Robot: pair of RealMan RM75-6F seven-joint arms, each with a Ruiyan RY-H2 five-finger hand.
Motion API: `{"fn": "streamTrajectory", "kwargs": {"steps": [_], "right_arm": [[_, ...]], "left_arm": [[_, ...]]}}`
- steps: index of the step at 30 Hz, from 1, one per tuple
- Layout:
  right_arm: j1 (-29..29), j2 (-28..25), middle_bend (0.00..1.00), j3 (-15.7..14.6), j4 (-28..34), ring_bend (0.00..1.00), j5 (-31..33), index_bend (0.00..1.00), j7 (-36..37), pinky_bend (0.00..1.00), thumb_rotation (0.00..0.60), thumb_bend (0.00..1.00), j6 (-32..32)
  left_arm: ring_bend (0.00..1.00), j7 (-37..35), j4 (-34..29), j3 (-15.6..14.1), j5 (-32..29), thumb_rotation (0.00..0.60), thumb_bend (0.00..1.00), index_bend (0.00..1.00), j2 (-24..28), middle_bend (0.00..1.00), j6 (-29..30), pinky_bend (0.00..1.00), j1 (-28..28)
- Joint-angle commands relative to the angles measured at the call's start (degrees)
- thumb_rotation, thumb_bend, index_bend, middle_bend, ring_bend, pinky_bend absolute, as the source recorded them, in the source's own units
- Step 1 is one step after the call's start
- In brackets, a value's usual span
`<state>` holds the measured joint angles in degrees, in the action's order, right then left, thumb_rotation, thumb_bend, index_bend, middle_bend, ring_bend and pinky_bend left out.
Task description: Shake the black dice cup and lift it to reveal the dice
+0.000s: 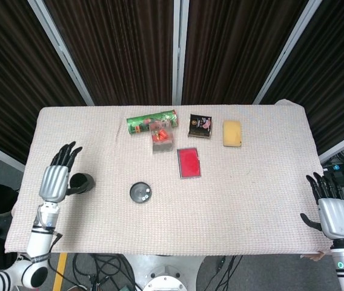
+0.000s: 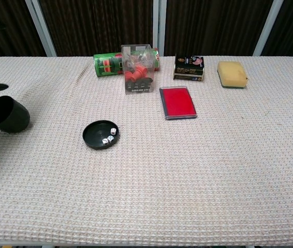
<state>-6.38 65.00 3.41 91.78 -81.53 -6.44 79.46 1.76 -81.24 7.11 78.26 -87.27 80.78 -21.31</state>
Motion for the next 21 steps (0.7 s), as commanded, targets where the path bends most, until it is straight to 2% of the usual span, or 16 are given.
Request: {"fn": "streamTrajectory", "kwargs": {"steps": [1,6,10,14,21], "right_arm": [[0.03,-0.05,0.02,-0.04,0.01,0.0,-0.19,0.0,0.19,0.0,0.6,0.1,0.12],[0.33,-0.3,0.02,-0.11,0.22,0.0,-0.96,0.0,0.83,0.0,0.6,0.1,1.0],[0.46,-0.17,0.02,-0.25,0.07,0.0,-1.66,0.0,1.11,0.0,0.6,0.1,1.51],[0.55,-0.01,0.02,-0.47,0.01,0.0,-2.36,0.0,0.95,0.0,0.6,0.1,1.89],[0.94,0.41,0.02,-0.84,-1.09,0.0,-3.23,0.0,1.31,0.0,0.6,0.1,2.64]], "left_arm": [[0.0,4.09,-2.22,-4.67,4.23,0.6,0.13,0.1,3.04,0.01,4.82,0.15,4.09],[0.0,9.04,-4.77,-9.28,6.42,0.6,0.1,0.1,7.9,0.01,7.24,0.15,8.36],[0.0,12.61,-6.9,-11.45,6.37,0.6,0.08,0.1,10.95,0.01,8.83,0.14,11.51],[0.0,13.35,-8.46,-11.94,5.59,0.6,0.06,0.1,12.83,0.02,9.86,0.14,13.77],[0.0,14.76,-9.75,-10.88,4.09,0.6,0.06,0.1,14.43,0.03,10.64,0.14,15.96]]}}
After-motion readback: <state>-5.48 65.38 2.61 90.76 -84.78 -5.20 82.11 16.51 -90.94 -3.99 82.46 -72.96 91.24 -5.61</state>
